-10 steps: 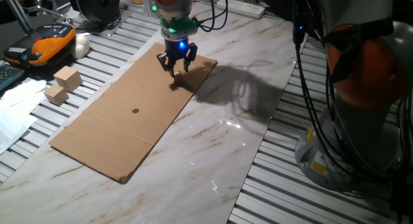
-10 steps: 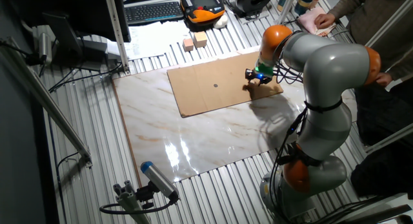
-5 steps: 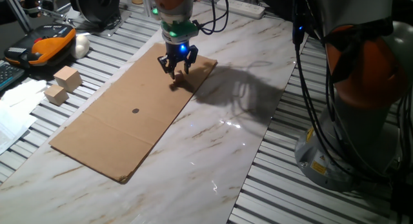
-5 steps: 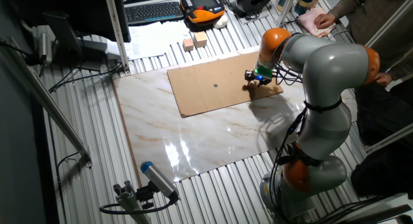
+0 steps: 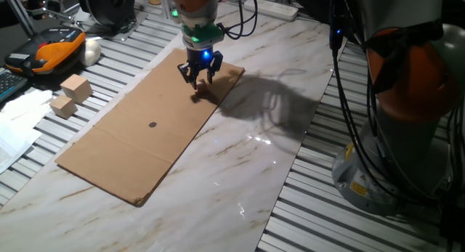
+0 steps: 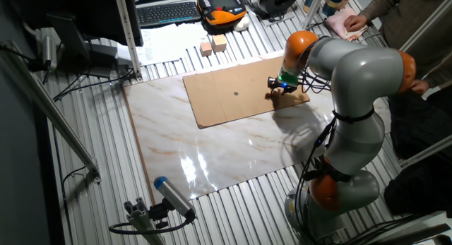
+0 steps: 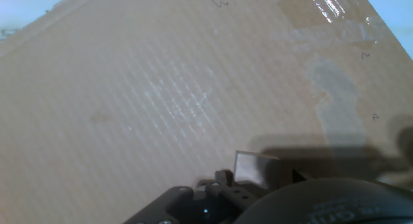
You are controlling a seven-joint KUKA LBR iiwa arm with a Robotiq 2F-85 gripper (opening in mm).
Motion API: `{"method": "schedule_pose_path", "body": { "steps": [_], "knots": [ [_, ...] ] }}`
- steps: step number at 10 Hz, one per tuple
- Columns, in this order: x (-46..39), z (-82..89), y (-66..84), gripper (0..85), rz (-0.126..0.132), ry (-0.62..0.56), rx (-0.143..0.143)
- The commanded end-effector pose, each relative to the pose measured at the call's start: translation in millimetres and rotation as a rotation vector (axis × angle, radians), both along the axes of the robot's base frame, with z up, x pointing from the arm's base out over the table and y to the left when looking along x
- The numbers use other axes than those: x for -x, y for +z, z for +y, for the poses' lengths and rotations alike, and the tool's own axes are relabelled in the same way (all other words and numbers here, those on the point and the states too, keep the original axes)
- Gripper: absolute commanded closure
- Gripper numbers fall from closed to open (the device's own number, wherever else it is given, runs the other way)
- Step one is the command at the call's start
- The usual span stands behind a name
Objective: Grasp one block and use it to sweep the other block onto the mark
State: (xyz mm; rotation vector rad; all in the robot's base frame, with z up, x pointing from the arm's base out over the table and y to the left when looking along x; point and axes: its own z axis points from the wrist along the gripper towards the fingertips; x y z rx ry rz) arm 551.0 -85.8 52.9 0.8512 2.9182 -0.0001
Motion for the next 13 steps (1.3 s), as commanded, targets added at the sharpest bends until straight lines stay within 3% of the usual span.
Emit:
{"method": "schedule_pose_path", "body": {
  "steps": [1, 2, 3, 5, 6, 8, 11, 13],
  "knots": [
    [-0.1, 0.0, 0.0, 51.0, -0.001, 0.010, 0.000],
    [-0.1, -0.1, -0.1, 51.0, -0.001, 0.022, -0.001],
    [0.1, 0.0, -0.3, 68.0, -0.002, 0.033, -0.001],
    [0.2, -0.4, -1.0, 68.0, 0.002, 0.062, -0.003],
    [0.0, -0.6, -0.9, 85.0, 0.007, 0.086, 0.002],
    [-0.9, -0.8, 0.7, 85.0, 0.035, 0.157, 0.018],
    [-2.1, 1.5, 4.9, 85.0, 0.089, 0.329, 0.011],
    [-2.6, 5.6, 8.5, 85.0, 0.101, 0.417, 0.001]
  ]
}}
